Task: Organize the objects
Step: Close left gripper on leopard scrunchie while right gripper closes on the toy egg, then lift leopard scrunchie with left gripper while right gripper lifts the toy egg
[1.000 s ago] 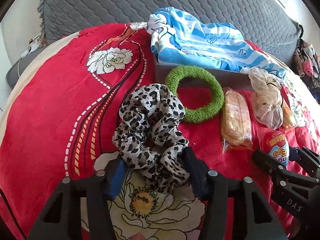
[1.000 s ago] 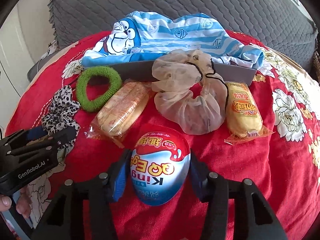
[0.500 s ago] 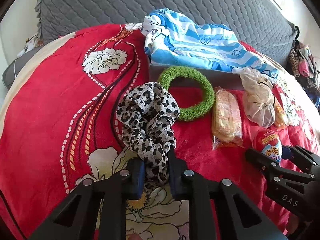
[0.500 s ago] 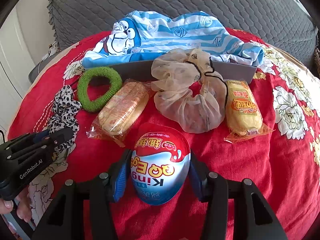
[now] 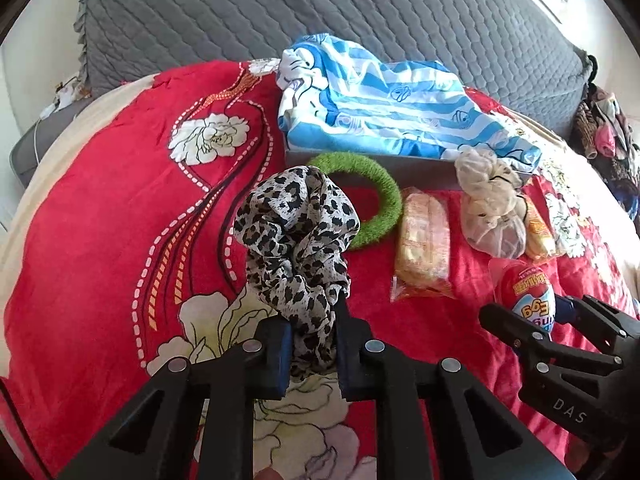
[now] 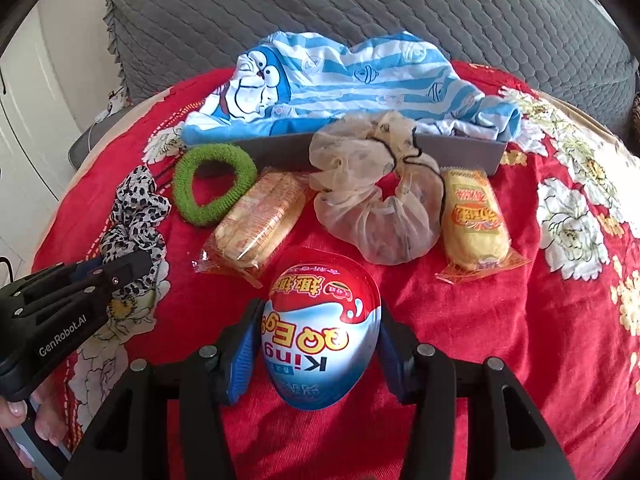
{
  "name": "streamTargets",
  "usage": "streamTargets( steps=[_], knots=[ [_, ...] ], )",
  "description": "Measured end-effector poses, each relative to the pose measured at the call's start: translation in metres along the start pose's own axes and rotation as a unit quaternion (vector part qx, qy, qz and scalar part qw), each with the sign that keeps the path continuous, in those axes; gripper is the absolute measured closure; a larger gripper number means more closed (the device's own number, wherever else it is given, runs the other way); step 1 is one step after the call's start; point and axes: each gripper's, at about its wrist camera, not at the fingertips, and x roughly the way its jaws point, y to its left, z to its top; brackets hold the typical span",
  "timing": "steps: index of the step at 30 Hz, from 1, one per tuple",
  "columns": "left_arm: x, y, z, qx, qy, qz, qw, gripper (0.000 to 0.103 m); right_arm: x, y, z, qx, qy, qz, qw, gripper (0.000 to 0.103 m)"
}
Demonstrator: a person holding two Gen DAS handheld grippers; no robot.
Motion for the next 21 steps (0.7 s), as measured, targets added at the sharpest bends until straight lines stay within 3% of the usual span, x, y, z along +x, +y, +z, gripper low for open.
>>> streamTargets(
  steps=[21],
  knots=[
    [-0.075, -0.057, 0.024, 0.020, -0.044, -0.007, 0.9988, 0.085, -0.090, -0.015, 0.019, -0.004, -0.060, 0.003, 0.998, 0.050]
  ],
)
